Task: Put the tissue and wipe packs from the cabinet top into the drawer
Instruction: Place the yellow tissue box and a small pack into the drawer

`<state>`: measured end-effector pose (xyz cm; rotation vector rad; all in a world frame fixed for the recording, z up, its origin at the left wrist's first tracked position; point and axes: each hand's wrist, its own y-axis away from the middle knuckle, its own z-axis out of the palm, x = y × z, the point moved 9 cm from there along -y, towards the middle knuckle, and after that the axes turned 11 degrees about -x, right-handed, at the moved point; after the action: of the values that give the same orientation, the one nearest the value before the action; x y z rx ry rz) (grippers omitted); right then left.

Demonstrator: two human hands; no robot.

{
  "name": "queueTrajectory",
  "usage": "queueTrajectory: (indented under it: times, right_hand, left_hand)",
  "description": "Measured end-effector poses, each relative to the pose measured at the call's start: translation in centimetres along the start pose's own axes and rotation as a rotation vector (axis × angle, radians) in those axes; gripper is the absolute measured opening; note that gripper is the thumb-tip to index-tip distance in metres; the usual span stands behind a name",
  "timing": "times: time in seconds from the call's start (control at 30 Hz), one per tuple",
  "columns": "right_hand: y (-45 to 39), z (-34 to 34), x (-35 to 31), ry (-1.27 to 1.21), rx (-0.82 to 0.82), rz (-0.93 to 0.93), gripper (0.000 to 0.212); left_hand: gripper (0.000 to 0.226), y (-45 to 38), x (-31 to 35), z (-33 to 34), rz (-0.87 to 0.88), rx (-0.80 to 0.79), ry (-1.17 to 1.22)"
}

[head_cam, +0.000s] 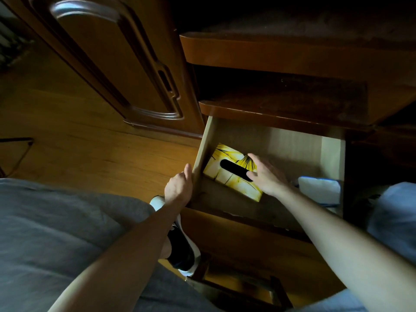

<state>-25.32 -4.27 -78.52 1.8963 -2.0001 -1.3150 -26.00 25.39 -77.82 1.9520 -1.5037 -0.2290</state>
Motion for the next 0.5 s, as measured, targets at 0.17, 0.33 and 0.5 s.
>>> queueTrajectory:
  times: [0.17,0.33,0.5]
  right_hand:
    - [-0.6,3.6,-1.6,0.032,-0.171,-0.039,0.071]
    - [-0.1,6.6,-2.9,0.043,-0.342,-0.076,0.078]
    - [1.4,5.3,-3.5,0.06,-0.311,-0.141,0.076]
  left_hand:
    - [0.075,0.5,0.5,-0.3,0.071,0.027,0.197]
    - [0.08,0.2,0.9,0.5,0.1,-0.038,0.011]
    - [0.075,0.0,1.1,1.0,0.043,-0.109,-0.116]
